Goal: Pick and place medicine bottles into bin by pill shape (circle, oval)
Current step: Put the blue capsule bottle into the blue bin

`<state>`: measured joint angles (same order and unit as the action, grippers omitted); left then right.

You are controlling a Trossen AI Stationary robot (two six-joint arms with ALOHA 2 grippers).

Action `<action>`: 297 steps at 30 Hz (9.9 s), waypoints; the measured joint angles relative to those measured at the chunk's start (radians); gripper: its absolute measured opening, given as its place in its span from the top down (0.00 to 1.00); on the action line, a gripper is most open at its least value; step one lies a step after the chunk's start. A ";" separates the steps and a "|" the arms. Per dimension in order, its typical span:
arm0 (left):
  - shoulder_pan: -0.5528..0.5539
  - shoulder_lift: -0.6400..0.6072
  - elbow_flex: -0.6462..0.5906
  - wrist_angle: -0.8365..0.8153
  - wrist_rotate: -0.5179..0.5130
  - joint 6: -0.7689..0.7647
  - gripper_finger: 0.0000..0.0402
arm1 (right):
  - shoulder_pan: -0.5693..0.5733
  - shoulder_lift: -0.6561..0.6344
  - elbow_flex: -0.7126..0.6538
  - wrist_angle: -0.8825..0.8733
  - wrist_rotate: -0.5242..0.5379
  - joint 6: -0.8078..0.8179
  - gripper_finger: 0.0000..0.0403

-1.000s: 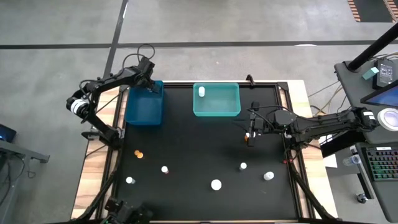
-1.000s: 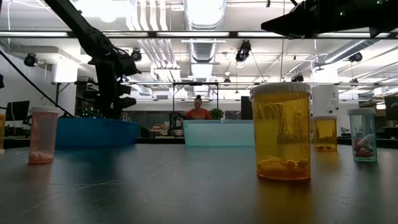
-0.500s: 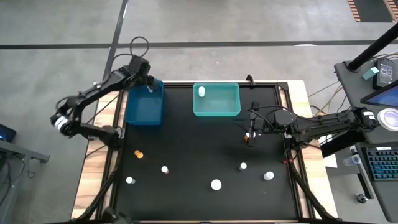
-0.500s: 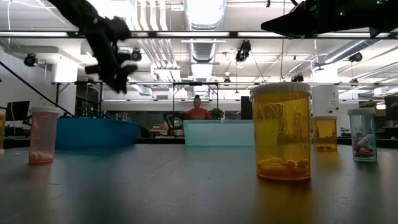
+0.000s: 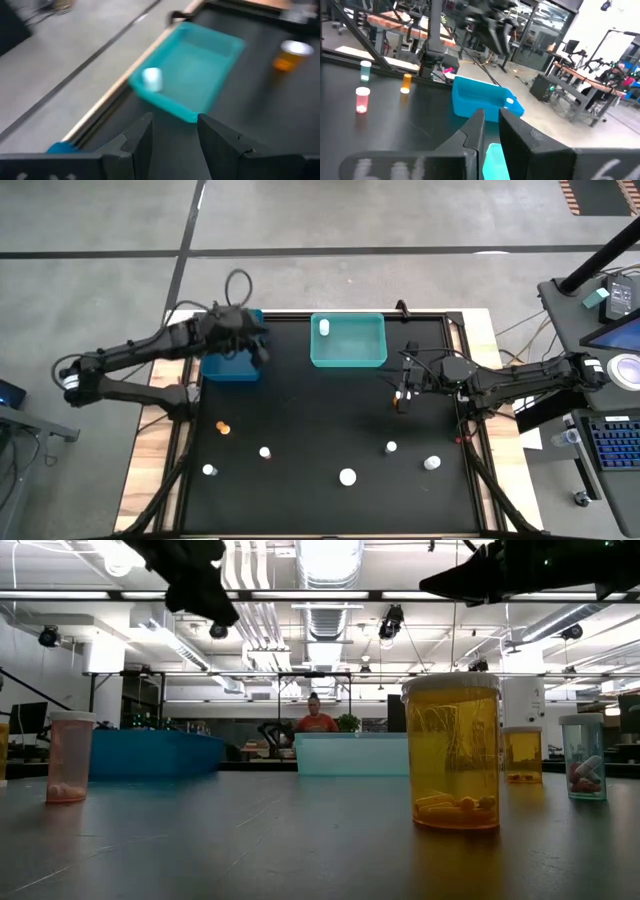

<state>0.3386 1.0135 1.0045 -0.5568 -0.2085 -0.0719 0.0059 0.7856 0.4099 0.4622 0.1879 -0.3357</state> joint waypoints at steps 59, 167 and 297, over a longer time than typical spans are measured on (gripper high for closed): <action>-0.454 -0.161 -0.353 0.601 0.095 0.238 0.66 | 0.429 0.723 0.924 -1.704 -0.319 1.696 0.81; -0.417 0.175 -0.333 0.710 -0.009 0.130 0.58 | 0.052 0.808 0.892 -0.681 0.013 0.479 0.72; 0.408 0.509 -0.165 0.053 -0.237 -0.263 0.82 | -0.011 0.290 0.401 -0.605 0.126 0.335 0.42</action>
<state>0.7467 1.5227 0.8391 -0.5041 -0.4454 -0.3351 -0.0055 1.0752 0.8112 -0.1429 0.3141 -0.0010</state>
